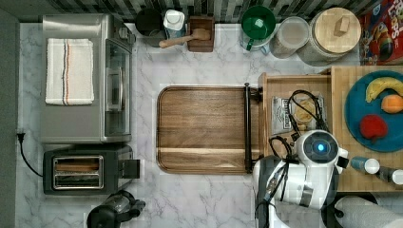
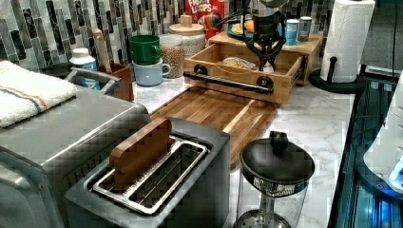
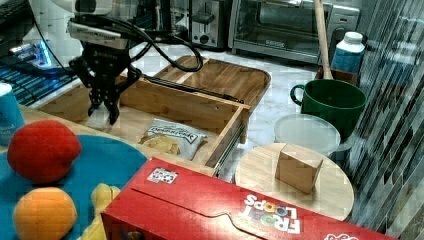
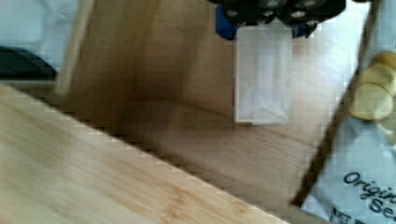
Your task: Pick up the butter.
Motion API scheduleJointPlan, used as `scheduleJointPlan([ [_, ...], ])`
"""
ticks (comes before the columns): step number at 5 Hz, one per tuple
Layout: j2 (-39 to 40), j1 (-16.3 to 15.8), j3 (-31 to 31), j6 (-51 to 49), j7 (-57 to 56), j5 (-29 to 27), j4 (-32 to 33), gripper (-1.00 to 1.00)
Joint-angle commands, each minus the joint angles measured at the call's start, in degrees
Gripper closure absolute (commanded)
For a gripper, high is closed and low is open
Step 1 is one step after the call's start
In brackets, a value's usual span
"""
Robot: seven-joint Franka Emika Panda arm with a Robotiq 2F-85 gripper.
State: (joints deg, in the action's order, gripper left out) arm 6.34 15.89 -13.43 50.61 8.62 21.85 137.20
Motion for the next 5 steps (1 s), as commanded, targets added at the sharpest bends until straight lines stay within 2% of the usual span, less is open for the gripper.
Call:
scheduleJointPlan([
  [1,-7.3,-6.4,6.0,-19.0,6.2,-1.3,-23.6,1.0],
  [2,-8.6,-7.9,7.7,-23.2,6.9,-3.3,-26.0,1.0],
  [3,-8.3,-8.5,11.1,-29.1,11.5,-2.7,-30.3,1.0],
  [4,-6.3,-9.2,12.9,-36.1,13.0,-4.9,-37.8,1.0],
  [5,-5.7,-8.6,14.6,-39.6,13.9,-7.6,-41.3,1.0],
])
